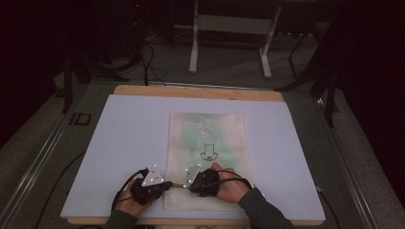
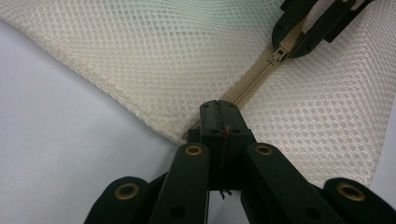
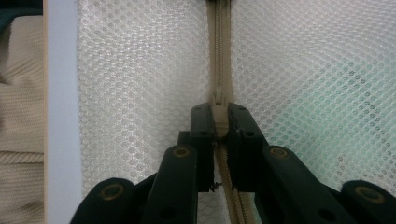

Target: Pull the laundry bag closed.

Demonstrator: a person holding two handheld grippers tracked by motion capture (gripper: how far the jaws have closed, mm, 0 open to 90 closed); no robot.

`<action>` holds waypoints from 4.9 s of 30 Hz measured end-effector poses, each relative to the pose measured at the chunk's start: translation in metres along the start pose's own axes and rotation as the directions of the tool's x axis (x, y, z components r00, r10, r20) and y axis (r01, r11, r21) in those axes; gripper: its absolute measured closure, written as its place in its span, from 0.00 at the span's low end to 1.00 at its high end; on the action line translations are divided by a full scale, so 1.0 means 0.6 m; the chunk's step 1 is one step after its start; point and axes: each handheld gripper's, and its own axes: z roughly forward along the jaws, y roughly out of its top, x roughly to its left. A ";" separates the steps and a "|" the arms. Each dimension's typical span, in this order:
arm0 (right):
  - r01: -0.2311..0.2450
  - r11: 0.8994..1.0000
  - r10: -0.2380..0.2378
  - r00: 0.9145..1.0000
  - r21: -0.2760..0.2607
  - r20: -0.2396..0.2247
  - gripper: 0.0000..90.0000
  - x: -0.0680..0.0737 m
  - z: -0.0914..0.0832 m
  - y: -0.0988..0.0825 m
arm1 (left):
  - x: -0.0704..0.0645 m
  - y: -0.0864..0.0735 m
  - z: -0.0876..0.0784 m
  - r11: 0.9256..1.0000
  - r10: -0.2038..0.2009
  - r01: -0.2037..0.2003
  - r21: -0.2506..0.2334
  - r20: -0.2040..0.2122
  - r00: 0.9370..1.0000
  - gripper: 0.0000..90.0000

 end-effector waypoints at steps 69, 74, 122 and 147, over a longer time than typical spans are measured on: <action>-0.065 0.998 0.065 0.998 0.012 0.015 0.91 0.005 -0.035 -0.068 | -0.001 0.002 0.000 1.000 -0.013 0.013 0.010 -0.004 1.000 0.99; -0.073 0.997 0.072 0.997 0.007 0.016 0.91 0.005 -0.039 -0.074 | -0.002 0.002 0.000 1.000 -0.013 0.013 0.012 -0.006 1.000 0.99; -0.098 0.995 0.098 0.995 -0.004 0.032 0.91 0.005 -0.071 -0.110 | -0.001 0.001 -0.001 1.000 -0.016 0.016 0.011 -0.001 1.000 0.99; -0.134 0.991 0.135 0.990 -0.019 0.027 0.91 0.003 -0.083 -0.143 | 0.001 0.001 -0.001 1.000 -0.018 0.018 0.011 0.002 1.000 0.99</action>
